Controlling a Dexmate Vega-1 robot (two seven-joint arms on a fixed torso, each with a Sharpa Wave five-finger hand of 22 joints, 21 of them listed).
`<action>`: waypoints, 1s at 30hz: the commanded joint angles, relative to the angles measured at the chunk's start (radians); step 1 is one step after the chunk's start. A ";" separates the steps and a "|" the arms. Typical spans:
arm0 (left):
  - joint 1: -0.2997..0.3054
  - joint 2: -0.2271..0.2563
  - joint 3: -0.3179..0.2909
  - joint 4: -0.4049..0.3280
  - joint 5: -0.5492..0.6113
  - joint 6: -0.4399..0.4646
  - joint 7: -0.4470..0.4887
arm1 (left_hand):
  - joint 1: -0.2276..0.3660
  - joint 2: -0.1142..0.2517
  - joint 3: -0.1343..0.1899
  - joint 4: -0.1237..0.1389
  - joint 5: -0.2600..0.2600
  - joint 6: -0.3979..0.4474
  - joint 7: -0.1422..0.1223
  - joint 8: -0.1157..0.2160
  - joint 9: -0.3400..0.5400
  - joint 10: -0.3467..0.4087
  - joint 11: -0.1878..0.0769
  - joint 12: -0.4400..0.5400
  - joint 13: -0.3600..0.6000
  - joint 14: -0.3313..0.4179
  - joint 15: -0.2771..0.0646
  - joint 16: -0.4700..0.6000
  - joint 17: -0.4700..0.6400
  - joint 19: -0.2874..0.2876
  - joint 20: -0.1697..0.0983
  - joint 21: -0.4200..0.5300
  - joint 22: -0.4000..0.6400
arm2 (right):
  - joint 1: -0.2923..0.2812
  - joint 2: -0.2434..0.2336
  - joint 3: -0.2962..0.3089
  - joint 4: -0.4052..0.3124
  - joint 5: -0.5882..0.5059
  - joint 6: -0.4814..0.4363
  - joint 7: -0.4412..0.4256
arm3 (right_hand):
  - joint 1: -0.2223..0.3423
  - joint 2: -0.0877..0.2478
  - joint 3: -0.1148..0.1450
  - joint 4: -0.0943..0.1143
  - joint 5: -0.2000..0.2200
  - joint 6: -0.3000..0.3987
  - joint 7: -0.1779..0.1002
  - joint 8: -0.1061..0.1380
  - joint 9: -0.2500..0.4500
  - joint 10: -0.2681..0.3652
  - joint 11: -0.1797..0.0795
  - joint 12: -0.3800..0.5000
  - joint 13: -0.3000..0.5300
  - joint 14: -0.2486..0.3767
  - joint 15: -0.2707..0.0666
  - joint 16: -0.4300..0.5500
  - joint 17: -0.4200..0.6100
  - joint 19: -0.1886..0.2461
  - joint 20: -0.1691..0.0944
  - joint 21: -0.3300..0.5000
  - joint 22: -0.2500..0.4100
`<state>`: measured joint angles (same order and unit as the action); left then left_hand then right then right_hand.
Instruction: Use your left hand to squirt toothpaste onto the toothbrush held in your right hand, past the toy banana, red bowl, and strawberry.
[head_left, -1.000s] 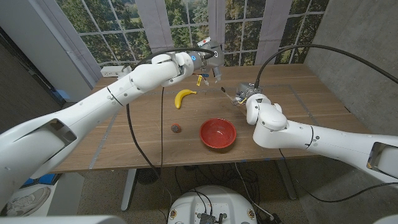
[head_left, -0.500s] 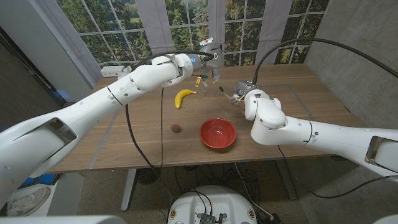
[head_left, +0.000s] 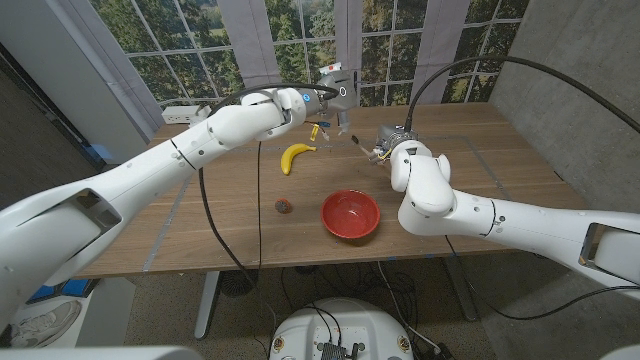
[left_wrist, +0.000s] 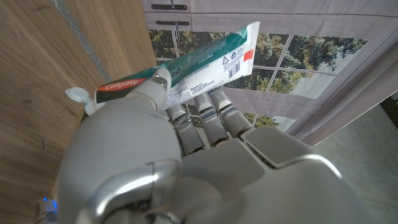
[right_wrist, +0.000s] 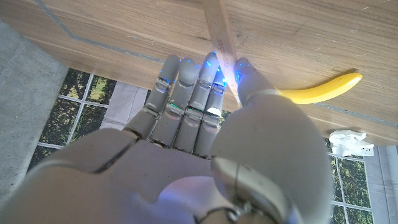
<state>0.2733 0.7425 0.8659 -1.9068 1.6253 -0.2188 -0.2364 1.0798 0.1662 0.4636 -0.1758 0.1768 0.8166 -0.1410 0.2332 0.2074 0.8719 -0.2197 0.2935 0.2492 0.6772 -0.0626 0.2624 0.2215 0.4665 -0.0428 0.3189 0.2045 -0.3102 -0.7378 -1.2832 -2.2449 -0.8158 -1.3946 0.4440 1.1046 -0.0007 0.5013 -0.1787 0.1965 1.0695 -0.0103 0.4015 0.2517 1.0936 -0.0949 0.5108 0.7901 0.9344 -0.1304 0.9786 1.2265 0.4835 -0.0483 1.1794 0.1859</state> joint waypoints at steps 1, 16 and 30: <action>-0.014 -0.002 0.015 0.032 -0.004 -0.003 0.049 | 0.015 0.000 -0.006 -0.002 0.007 0.015 -0.002 0.006 0.002 0.014 -0.001 0.007 0.006 0.011 -0.179 0.004 0.005 -0.003 -0.036 0.007 0.003 | 0.019 -0.008 -0.023 -0.022 -0.023 -0.001 0.009 | 0.038 0.038 0.019 0.008 0.005 0.003 0.003 0.001 0.006 0.051 -0.042 0.005 0.003 -0.004 -0.091 0.005 0.003 0.001 -0.002 0.009 0.003; -0.026 -0.001 0.036 0.089 -0.005 0.014 0.201 | 0.055 0.006 -0.011 -0.001 0.006 0.092 0.009 0.032 0.008 0.113 -0.002 0.054 0.042 0.096 -0.180 0.046 0.037 0.008 -0.051 0.027 0.005 | 0.052 0.026 -0.095 0.020 -0.223 -0.001 0.178 | 0.037 0.036 0.021 0.008 0.006 0.001 0.003 -0.002 0.010 0.053 -0.043 0.004 0.004 -0.009 -0.090 0.009 0.003 -0.001 -0.001 0.018 0.001; -0.045 -0.003 0.050 0.113 -0.036 -0.003 0.220 | 0.066 0.001 -0.015 -0.004 0.006 0.099 0.008 0.033 0.009 0.124 -0.002 0.060 0.051 0.103 -0.181 0.051 0.044 0.009 -0.054 0.032 0.006 | 0.010 0.081 -0.077 0.087 -0.482 0.020 0.340 | 0.037 0.036 0.023 0.008 0.008 0.004 0.001 -0.003 0.013 0.051 -0.043 0.003 0.008 -0.009 -0.091 0.014 0.002 -0.004 0.000 0.026 0.000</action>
<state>0.2407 0.7410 0.9058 -1.8137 1.6116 -0.2092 -0.0403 1.1341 0.1672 0.4525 -0.1788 0.1777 0.9025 -0.1338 0.2593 0.2118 0.9687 -0.2090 0.3485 0.2831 0.7684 -0.0819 0.3041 0.2619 0.4666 -0.0429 0.3448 0.2071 -0.2606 -0.6965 -1.3802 -2.2070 -1.1108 -1.3939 0.6760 1.1046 -0.0008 0.5018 -0.1792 0.2005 1.0675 -0.0088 0.3924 0.2589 1.0935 -0.0949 0.5099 0.7946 0.9270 -0.1304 0.9876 1.2267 0.4836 -0.0482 1.1996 0.1863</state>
